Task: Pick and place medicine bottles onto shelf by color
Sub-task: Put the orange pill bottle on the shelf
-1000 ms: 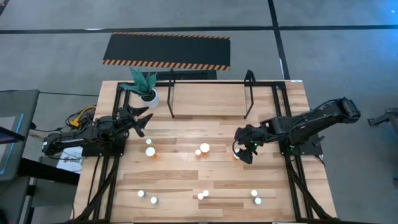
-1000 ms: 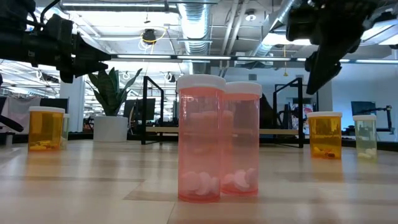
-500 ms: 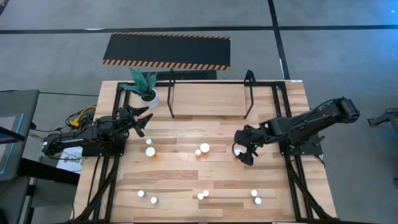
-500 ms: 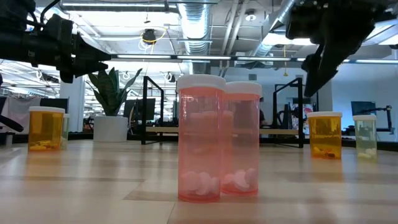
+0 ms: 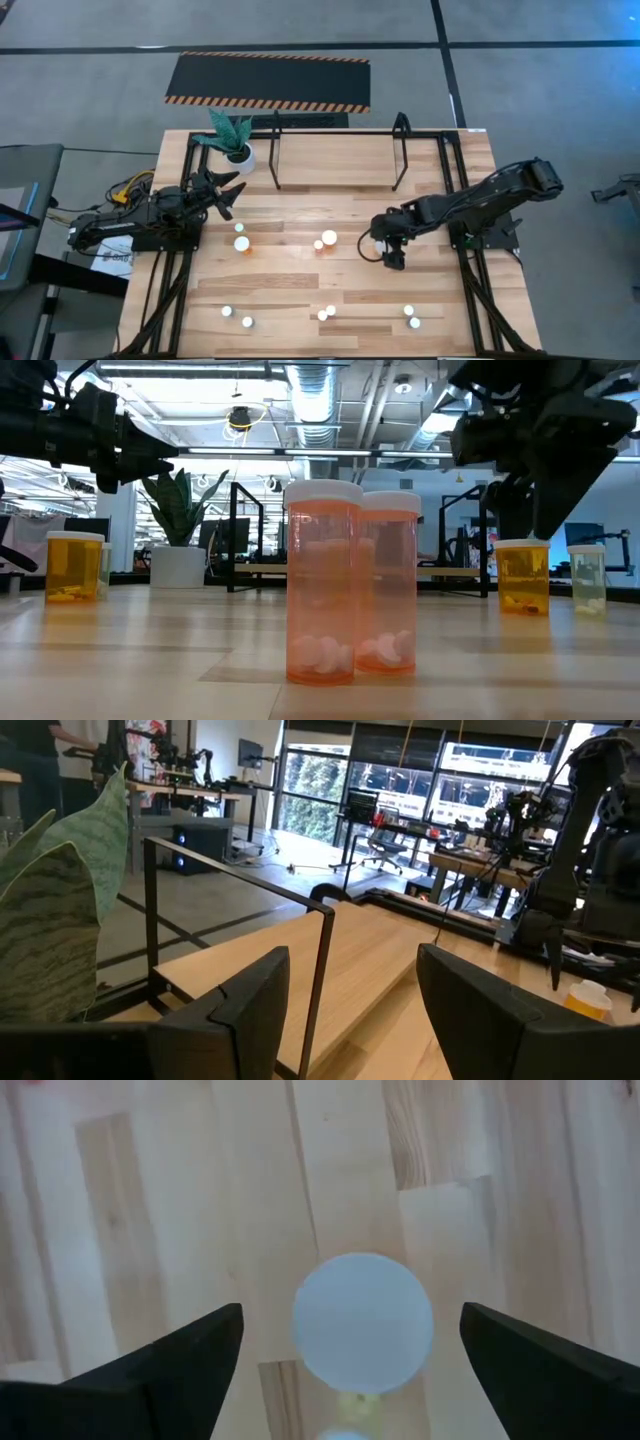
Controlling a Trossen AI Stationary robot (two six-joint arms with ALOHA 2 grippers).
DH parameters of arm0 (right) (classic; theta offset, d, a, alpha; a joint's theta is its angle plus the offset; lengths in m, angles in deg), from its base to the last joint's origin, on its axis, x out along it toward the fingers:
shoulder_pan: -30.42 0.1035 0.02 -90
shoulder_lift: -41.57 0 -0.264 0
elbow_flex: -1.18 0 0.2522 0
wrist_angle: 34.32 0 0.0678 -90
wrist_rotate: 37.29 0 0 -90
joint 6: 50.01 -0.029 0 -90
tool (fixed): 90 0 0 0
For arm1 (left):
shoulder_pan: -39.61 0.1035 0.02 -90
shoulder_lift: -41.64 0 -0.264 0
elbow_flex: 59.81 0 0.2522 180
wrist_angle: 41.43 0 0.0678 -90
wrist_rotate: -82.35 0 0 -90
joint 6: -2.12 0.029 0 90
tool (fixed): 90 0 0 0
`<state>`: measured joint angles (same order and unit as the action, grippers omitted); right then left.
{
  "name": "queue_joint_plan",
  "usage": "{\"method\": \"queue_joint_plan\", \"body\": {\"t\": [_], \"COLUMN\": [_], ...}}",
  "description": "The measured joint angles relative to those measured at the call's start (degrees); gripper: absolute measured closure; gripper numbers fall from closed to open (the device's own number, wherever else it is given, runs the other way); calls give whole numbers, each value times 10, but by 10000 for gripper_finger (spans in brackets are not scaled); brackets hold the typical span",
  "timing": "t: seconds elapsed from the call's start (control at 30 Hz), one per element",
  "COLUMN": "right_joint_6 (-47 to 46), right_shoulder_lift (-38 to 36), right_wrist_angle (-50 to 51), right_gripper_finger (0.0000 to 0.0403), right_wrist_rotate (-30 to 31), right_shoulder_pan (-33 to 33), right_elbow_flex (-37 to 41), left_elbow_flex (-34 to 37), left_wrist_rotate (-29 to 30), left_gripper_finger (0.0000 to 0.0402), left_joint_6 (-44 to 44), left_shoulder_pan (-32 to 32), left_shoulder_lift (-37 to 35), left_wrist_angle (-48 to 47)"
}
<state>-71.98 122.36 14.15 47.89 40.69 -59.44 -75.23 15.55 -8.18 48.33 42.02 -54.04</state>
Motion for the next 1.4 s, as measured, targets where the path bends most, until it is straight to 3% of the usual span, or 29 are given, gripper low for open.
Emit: {"method": "queue_joint_plan", "body": {"t": [0.33, 0.63, 0.9, 1.4], "right_joint_6": [0, -97, -114, -185], "right_shoulder_lift": [49, 47, 47, 47], "right_wrist_angle": [-20, -19, -20, -16], "right_gripper_finger": [8, 16, 28, 101], "right_wrist_rotate": [-12, -11, -11, -7], "right_shoulder_pan": [-15, -54, -52, -47], "right_elbow_flex": [0, 0, 0, 0], "left_elbow_flex": [0, 0, 0, 0], "left_wrist_rotate": [0, 0, 0, 1], "left_gripper_finger": [193, 193, 193, 193], "left_joint_6": [0, 0, 0, 0], "left_shoulder_pan": [0, 0, 0, 0], "left_shoulder_lift": [0, 0, 0, 0], "left_wrist_angle": [0, 0, 0, 0]}}
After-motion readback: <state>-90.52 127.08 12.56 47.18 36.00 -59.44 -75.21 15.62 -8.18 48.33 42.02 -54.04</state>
